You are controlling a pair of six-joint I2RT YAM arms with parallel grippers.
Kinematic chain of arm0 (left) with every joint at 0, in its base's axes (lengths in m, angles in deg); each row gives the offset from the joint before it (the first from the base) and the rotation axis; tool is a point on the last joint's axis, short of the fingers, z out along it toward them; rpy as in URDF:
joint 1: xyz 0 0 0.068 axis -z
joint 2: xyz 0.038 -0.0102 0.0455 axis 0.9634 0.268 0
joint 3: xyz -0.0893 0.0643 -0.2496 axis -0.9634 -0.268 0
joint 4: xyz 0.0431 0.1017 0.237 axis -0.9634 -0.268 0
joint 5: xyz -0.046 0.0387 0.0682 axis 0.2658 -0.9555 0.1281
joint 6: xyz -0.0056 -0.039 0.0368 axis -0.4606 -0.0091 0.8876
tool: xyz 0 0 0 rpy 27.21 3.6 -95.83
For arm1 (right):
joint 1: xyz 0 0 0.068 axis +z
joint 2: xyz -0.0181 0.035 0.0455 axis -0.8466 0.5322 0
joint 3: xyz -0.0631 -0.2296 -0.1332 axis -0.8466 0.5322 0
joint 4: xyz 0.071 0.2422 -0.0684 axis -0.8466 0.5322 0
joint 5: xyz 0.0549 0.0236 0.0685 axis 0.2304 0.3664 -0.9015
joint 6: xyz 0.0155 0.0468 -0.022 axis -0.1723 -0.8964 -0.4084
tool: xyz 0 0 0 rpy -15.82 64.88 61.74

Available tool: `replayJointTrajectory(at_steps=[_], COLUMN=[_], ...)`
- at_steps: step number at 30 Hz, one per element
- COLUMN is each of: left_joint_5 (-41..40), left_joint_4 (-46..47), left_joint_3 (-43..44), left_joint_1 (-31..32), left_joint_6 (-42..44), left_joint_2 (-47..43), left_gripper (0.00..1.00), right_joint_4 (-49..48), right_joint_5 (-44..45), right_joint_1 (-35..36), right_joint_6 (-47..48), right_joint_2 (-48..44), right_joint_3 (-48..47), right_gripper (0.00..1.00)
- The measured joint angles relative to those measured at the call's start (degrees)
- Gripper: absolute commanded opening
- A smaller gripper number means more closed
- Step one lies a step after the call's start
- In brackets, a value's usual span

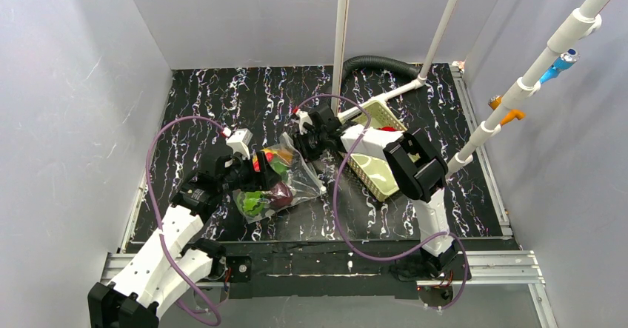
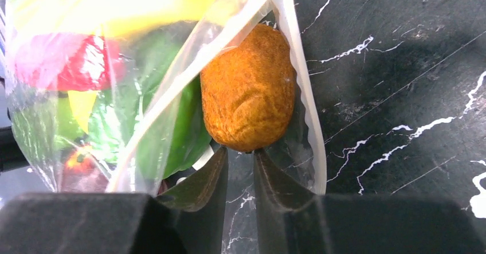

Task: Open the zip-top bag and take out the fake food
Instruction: Pick up the fake fruit from the zipper food storage bag.

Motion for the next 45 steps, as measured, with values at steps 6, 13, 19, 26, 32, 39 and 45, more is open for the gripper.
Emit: replayJointTrajectory(at_steps=[6,13,19,26,32,39,45], left_joint_5=[0.0,-0.02,0.0,1.66,0.76,-8.83,-8.83], left_joint_4=[-0.07,-0.04,0.09,2.89,4.28,3.98,5.77], left_joint_3=[0.0,0.0,0.52,0.85,3.28,13.53,23.19], left_joint_1=[0.0,0.0,-0.04,-0.2,-0.2,-4.59,-11.02], left_joint_6=[0.24,0.96,1.68,0.24,-1.73,1.33,4.31], left_joint_2=[0.48,0.76,3.19,3.69,8.09,21.81,41.77], left_gripper=[0.69,0.72,0.72,0.89,0.86,0.48,0.43], right_joint_4=[-0.7,-1.46,-2.62,-4.2,-5.07,-5.55,-5.29], right_joint_5=[-1.68,-2.51,-3.76,-5.57,-7.89,-9.51,-10.64], right_joint_1=[-0.48,-0.98,-1.86,-3.5,-3.93,-3.91,-3.82], right_joint_6=[0.26,0.42,0.46,0.31,-0.07,-1.31,-1.51], right_joint_2=[-0.04,-1.79,-5.18,-7.78,-7.78,-6.43,-4.74], right_joint_3=[0.15,2.47,5.51,7.58,7.56,5.42,2.99], right_gripper=[0.13,0.01,0.01,0.27,0.41,0.42,0.43])
